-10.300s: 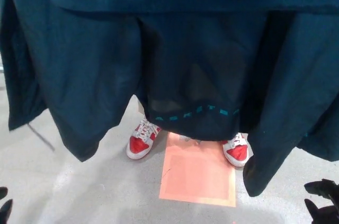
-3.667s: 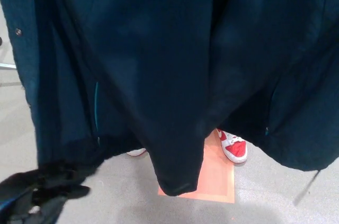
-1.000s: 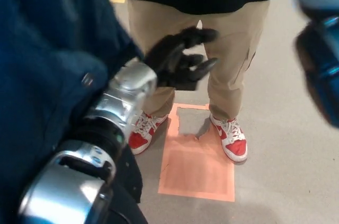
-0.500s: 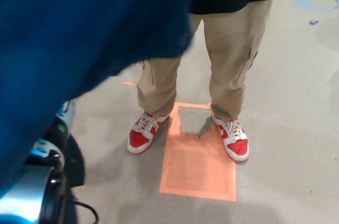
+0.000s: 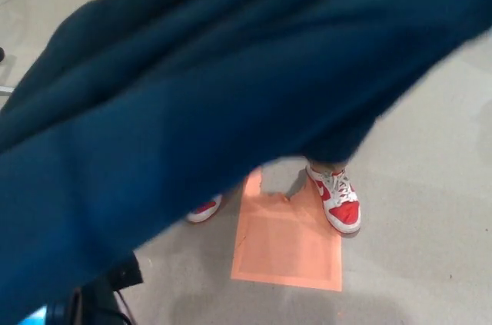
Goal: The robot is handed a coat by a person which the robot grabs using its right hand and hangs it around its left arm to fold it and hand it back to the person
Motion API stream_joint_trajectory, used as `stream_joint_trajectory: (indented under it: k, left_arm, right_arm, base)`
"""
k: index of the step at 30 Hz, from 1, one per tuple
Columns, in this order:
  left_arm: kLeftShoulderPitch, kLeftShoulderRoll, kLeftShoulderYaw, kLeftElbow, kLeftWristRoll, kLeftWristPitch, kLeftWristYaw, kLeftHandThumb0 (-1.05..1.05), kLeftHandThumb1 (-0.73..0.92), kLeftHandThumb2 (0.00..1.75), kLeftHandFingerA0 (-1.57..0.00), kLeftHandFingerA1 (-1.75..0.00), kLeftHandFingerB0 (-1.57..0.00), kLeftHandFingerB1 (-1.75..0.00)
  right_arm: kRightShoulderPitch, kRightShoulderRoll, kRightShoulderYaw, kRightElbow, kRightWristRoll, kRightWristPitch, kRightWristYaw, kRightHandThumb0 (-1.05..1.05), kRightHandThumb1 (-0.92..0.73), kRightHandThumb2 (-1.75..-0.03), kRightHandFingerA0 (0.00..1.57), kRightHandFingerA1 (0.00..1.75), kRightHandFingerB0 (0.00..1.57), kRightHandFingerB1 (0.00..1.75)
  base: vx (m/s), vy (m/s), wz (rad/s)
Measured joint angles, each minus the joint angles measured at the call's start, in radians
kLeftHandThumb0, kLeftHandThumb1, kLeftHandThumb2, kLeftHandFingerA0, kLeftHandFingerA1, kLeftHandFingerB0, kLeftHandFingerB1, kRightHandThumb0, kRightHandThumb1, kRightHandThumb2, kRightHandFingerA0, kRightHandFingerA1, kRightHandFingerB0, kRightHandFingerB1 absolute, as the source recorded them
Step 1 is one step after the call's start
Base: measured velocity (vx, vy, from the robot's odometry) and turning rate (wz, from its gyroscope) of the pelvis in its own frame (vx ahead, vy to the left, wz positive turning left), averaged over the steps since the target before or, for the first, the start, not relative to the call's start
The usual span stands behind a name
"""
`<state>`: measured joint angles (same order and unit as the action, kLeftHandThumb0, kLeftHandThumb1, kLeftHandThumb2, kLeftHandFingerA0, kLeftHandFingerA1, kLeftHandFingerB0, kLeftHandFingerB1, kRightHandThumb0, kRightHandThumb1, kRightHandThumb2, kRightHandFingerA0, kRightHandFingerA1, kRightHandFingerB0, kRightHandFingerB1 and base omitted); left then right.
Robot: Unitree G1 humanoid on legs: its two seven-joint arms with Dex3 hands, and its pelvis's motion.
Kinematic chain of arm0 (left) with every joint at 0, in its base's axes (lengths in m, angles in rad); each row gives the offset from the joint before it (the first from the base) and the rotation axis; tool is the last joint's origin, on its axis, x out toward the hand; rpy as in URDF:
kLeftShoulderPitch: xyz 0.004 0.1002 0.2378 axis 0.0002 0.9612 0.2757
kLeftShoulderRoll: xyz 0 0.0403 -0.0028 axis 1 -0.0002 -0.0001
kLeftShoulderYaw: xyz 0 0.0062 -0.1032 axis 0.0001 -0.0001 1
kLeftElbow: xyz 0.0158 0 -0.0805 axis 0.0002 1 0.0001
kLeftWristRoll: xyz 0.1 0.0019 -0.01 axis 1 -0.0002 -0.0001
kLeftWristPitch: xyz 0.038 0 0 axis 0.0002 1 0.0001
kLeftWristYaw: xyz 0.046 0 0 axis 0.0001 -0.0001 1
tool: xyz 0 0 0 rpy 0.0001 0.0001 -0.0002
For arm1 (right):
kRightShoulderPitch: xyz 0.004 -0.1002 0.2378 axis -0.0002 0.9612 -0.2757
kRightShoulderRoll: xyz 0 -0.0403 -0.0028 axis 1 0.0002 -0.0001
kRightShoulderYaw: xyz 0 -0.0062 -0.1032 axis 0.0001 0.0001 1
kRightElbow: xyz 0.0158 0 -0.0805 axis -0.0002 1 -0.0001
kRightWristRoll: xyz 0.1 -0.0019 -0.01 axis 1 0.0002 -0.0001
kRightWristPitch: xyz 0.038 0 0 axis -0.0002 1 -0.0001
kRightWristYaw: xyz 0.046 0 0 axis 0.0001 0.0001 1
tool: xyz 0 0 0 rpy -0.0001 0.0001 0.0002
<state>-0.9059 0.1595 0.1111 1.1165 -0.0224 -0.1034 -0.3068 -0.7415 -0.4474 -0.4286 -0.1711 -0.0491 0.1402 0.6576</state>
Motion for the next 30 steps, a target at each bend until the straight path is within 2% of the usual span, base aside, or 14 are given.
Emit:
stream_joint_trajectory:
  k: [2,5,6,11,12,15,17,18,19,20,21,24,25,30]
  left_arm:
    - [0.005,0.000,0.002,0.000,0.000,0.000,-0.001,-0.70,0.83,0.65,-0.24,-0.33,-0.20,-0.31]
    - [0.014,0.000,0.007,0.000,0.000,0.000,-0.002,-0.70,0.82,0.65,-0.25,-0.32,-0.20,-0.31]
    - [0.017,0.000,0.010,0.000,0.000,0.000,-0.002,-0.69,0.82,0.65,-0.25,-0.32,-0.20,-0.31]
    - [0.025,0.003,0.024,-0.008,-0.001,0.000,-0.006,-0.70,0.81,0.64,-0.24,-0.32,-0.19,-0.31]
    - [0.027,0.004,0.027,-0.010,-0.002,0.000,-0.007,-0.71,0.80,0.64,-0.24,-0.33,-0.19,-0.31]
    - [0.035,0.008,0.036,-0.016,-0.003,0.000,-0.013,-0.71,0.80,0.64,-0.25,-0.33,-0.18,-0.30]
    - [0.038,0.008,0.041,-0.019,-0.003,0.000,-0.015,-0.71,0.80,0.64,-0.25,-0.33,-0.18,-0.30]
    - [0.039,0.008,0.042,-0.020,-0.003,0.000,-0.019,-0.71,0.80,0.64,-0.26,-0.33,-0.19,-0.31]
    - [0.039,0.008,0.044,-0.021,-0.003,0.000,-0.021,-0.71,0.80,0.64,-0.26,-0.33,-0.19,-0.31]
    - [0.040,0.008,0.044,-0.022,-0.003,0.000,-0.023,-0.71,0.80,0.64,-0.26,-0.33,-0.19,-0.31]
    - [0.040,0.008,0.045,-0.024,-0.003,0.000,-0.024,-0.72,0.80,0.64,-0.26,-0.34,-0.19,-0.31]
    - [0.041,0.009,0.047,-0.028,-0.003,0.000,-0.030,-0.72,0.80,0.64,-0.26,-0.34,-0.19,-0.31]
    - [0.041,0.011,0.048,-0.030,-0.003,0.000,-0.032,-0.72,0.78,0.64,-0.28,-0.34,-0.21,-0.31]
    - [0.041,0.049,0.067,-0.054,-0.006,0.000,-0.043,-0.72,0.78,0.64,-0.29,-0.34,-0.20,-0.31]
  right_arm:
    - [0.078,0.008,-0.006,-0.016,0.007,0.000,0.002,-0.24,-0.88,-0.66,1.04,0.63,1.03,0.72]
    - [0.200,0.016,0.005,-0.031,0.008,-0.005,0.006,-0.20,-0.86,-0.65,1.03,0.65,1.05,0.79]
    - [0.264,0.020,0.019,-0.031,0.007,-0.011,0.008,-0.21,-0.87,-0.66,1.00,0.59,1.05,0.78]
    - [0.475,0.023,0.113,0.061,-0.019,-0.076,0.001,-0.15,-0.84,-0.64,0.99,0.60,1.03,0.78]
    - [0.512,0.023,0.136,0.093,-0.028,-0.091,-0.002,-0.25,-0.86,-0.66,0.94,0.53,0.99,0.63]
    - [0.587,0.010,0.227,0.206,-0.060,-0.130,-0.007,-0.35,-0.86,-0.66,0.84,0.49,0.87,0.53]
    - [0.602,-0.003,0.288,0.282,-0.078,-0.152,-0.009,-0.35,-0.86,-0.66,0.84,0.49,0.87,0.53]
    - [0.605,-0.013,0.329,0.333,-0.090,-0.168,-0.010,-0.72,-0.72,-1.00,0.33,0.49,0.30,0.46]
    - [0.606,-0.020,0.352,0.363,-0.097,-0.177,-0.009,-0.35,-0.49,-1.04,0.01,0.49,0.00,0.47]
    - [0.605,-0.028,0.380,0.402,-0.104,-0.186,-0.008,-0.35,-0.49,-1.04,0.01,0.49,0.00,0.47]
    - [0.602,-0.033,0.407,0.442,-0.109,-0.193,-0.004,-0.73,-0.51,-0.83,0.00,0.11,0.00,0.10]
    - [0.581,-0.052,0.497,0.572,-0.127,-0.213,0.005,-0.73,-0.51,-0.83,0.00,0.11,0.00,0.10]
    - [0.575,-0.060,0.520,0.609,-0.137,-0.218,0.006,-0.82,-0.52,-0.83,0.00,0.00,0.00,0.00]
    - [0.544,-0.133,0.632,0.840,-0.205,-0.234,-0.018,-0.83,-0.52,-0.83,0.00,0.00,0.00,0.00]
  base:
    - [0.00,0.000,0.00]
    - [0.00,0.000,0.00]
    - [0.00,0.000,0.00]
    - [0.00,0.000,0.00]
    - [0.00,0.000,0.00]
    - [0.00,0.000,0.00]
    - [0.00,0.000,0.00]
    - [0.00,0.000,0.00]
    - [0.00,0.000,0.00]
    - [0.00,0.000,0.00]
    - [0.00,0.000,0.00]
    - [0.00,0.000,0.00]
    - [0.00,0.000,0.00]
    - [0.00,0.000,0.00]
